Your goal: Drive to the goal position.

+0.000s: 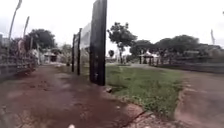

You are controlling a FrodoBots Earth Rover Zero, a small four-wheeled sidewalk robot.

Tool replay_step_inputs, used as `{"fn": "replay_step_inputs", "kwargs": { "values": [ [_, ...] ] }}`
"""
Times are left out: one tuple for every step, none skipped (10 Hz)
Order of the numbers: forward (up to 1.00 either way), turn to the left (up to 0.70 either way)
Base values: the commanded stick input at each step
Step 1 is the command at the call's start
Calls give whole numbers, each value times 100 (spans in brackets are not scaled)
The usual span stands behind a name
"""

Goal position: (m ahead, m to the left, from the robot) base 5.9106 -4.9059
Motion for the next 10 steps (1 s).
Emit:
{"fn": "replay_step_inputs", "kwargs": {
  "values": [
    [0,-100],
    [0,-100],
    [0,-100],
    [0,-100],
    [0,-100],
    [0,-100],
    [0,-100],
    [0,-100],
    [0,-100],
    [0,-100]
  ]
}}
